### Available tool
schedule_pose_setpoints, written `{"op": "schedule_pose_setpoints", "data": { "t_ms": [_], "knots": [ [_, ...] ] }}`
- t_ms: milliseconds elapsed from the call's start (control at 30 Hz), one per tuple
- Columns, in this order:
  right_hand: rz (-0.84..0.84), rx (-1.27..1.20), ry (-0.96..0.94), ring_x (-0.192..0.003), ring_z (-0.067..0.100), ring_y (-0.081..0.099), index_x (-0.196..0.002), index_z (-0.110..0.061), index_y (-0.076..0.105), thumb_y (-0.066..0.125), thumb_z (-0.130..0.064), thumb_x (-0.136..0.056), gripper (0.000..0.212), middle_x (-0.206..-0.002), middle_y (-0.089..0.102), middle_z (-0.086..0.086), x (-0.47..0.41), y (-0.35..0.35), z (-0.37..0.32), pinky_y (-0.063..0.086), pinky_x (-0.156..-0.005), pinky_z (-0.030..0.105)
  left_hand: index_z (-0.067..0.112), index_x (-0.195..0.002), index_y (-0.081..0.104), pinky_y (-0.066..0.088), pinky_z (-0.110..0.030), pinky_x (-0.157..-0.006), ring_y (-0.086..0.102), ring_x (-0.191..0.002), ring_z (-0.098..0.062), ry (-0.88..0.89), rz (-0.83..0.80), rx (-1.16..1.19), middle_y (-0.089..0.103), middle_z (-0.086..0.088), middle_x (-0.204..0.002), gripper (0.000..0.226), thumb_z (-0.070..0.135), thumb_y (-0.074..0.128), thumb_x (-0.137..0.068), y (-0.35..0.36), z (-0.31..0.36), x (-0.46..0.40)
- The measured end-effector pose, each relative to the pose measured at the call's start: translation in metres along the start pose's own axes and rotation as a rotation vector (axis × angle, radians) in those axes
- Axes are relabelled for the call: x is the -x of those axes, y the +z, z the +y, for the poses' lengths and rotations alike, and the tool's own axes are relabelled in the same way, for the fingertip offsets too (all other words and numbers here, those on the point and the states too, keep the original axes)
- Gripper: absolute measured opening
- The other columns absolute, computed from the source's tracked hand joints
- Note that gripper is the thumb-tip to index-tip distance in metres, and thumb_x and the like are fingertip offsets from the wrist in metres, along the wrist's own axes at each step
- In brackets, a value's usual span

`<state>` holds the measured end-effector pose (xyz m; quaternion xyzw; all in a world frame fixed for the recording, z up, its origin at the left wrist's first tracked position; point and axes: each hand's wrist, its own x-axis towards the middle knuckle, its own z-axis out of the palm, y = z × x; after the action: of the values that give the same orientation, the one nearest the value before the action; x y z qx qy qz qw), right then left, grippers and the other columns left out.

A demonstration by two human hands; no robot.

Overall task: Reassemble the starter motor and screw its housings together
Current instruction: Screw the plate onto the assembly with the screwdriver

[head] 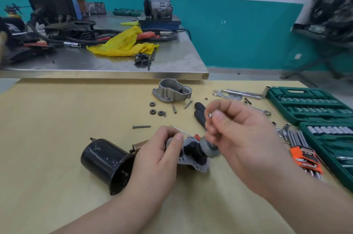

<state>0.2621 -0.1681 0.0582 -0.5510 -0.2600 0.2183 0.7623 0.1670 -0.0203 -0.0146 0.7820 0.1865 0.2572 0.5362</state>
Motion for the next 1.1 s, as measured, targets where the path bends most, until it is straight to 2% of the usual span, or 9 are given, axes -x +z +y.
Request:
{"op": "schedule_pose_setpoints", "data": {
  "t_ms": [67,133,267,333,500,633,733,900,1100],
  "knots": [
    [0.082,0.032,0.011,-0.066,0.021,0.053,-0.089,-0.019,0.08,0.065,0.004,-0.096,0.028,-0.072,0.058,0.009,0.01,-0.004,0.02,0.045,-0.066,0.034,0.055,-0.111,0.054,0.045,-0.027,-0.074,0.064,-0.091,0.004,-0.035,-0.036,-0.055,0.068,0.03,-0.099,0.036,0.068,0.053,-0.078,-0.003,0.001,-0.001],
    [0.116,-0.034,0.034,-0.068,0.021,0.057,-0.091,-0.018,0.081,0.067,0.004,-0.093,0.026,-0.074,0.062,0.01,0.018,-0.006,0.032,0.048,-0.068,0.035,0.063,-0.115,0.044,0.047,-0.023,-0.078,0.063,-0.098,0.009,-0.038,-0.093,-0.122,0.063,0.039,-0.11,0.049,0.07,0.06,-0.069,-0.006,0.001,-0.002],
    [0.066,-0.147,0.062,-0.075,0.02,0.064,-0.096,-0.017,0.081,0.078,0.0,-0.081,0.023,-0.087,0.069,0.008,0.025,-0.017,0.037,0.056,-0.067,0.029,0.073,-0.117,0.033,0.044,-0.008,-0.08,0.059,-0.108,0.015,0.067,-0.146,-0.221,0.054,0.045,-0.12,0.061,0.071,0.066,-0.066,-0.009,0.001,0.001],
    [0.05,-0.218,0.097,-0.077,0.021,0.066,-0.097,-0.015,0.082,0.072,-0.001,-0.08,0.024,-0.089,0.07,0.009,0.025,-0.022,0.034,0.057,-0.068,0.029,0.077,-0.118,0.029,0.043,-0.004,-0.081,0.057,-0.112,0.016,0.126,-0.142,-0.262,0.052,0.046,-0.123,0.061,0.073,0.064,-0.068,-0.007,0.001,0.004],
    [-0.028,-0.434,0.22,-0.075,0.018,0.061,-0.109,-0.004,0.08,0.069,-0.007,-0.084,0.028,-0.086,0.062,0.007,0.022,-0.025,0.029,0.055,-0.068,0.029,0.081,-0.117,0.026,0.044,-0.013,-0.086,0.057,-0.114,0.012,0.183,-0.112,-0.314,0.053,0.044,-0.125,0.061,0.074,0.067,-0.073,-0.001,-0.001,0.006],
    [-0.067,-0.568,0.304,-0.068,0.017,0.058,-0.094,-0.004,0.079,0.065,-0.007,-0.085,0.017,-0.081,0.059,0.007,0.023,-0.019,0.03,0.055,-0.064,0.028,0.08,-0.115,0.029,0.044,-0.009,-0.078,0.058,-0.11,0.014,0.2,-0.106,-0.319,0.054,0.045,-0.121,0.06,0.072,0.069,-0.071,-0.001,-0.004,0.005],
    [-0.088,-0.59,0.336,-0.067,0.018,0.057,-0.089,-0.007,0.078,0.064,-0.009,-0.086,0.015,-0.08,0.059,0.008,0.023,-0.016,0.032,0.054,-0.062,0.029,0.08,-0.114,0.031,0.043,-0.003,-0.079,0.058,-0.11,0.015,0.192,-0.104,-0.306,0.056,0.045,-0.12,0.057,0.076,0.063,-0.067,-0.001,-0.004,0.004],
    [-0.063,-0.604,0.391,-0.063,0.018,0.057,-0.089,-0.008,0.076,0.06,-0.01,-0.09,0.016,-0.076,0.057,0.008,0.024,-0.012,0.041,0.054,-0.06,0.03,0.079,-0.114,0.034,0.045,-0.007,-0.084,0.06,-0.112,0.01,0.198,-0.126,-0.284,0.058,0.041,-0.122,0.052,0.075,0.062,-0.07,0.0,-0.006,0.004],
    [-0.055,-0.633,0.442,-0.064,0.018,0.058,-0.104,-0.004,0.079,0.065,-0.007,-0.087,0.022,-0.08,0.059,0.009,0.024,-0.016,0.042,0.055,-0.06,0.029,0.072,-0.115,0.041,0.045,-0.009,-0.084,0.062,-0.112,0.007,0.179,-0.137,-0.25,0.061,0.037,-0.12,0.051,0.07,0.07,-0.073,-0.001,-0.009,0.005]
  ]
}}
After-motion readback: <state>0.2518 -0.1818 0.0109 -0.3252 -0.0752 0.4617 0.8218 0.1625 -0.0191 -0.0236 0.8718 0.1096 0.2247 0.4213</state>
